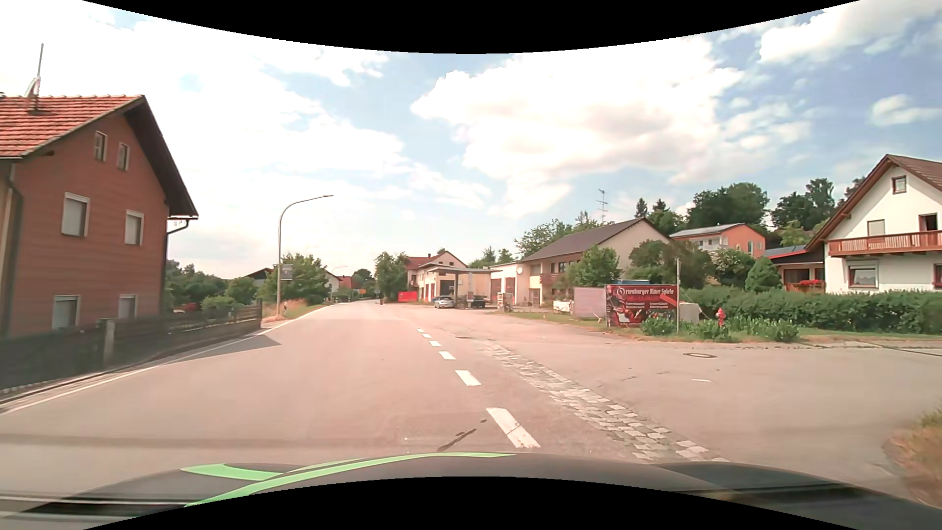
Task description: Follow the waypoints while adhering to traffic rules and regulations
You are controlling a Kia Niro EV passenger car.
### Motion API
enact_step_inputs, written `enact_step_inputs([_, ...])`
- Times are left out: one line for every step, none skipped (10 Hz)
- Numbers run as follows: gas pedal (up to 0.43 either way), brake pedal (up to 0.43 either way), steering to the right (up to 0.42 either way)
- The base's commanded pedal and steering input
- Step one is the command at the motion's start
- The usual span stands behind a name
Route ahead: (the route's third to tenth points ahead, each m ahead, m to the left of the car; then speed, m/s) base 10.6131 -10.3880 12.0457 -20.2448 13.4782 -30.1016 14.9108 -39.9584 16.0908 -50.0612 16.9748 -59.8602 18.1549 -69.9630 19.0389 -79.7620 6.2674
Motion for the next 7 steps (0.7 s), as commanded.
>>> enact_step_inputs([0.0,0.226,0.283])
enact_step_inputs([0.0,0.226,0.307])
enact_step_inputs([0.0,0.207,0.338])
enact_step_inputs([0.0,0.116,0.357])
enact_step_inputs([0.0,0.0,0.376])
enact_step_inputs([0.0,0.0,0.399])
enact_step_inputs([0.0,0.0,0.418])
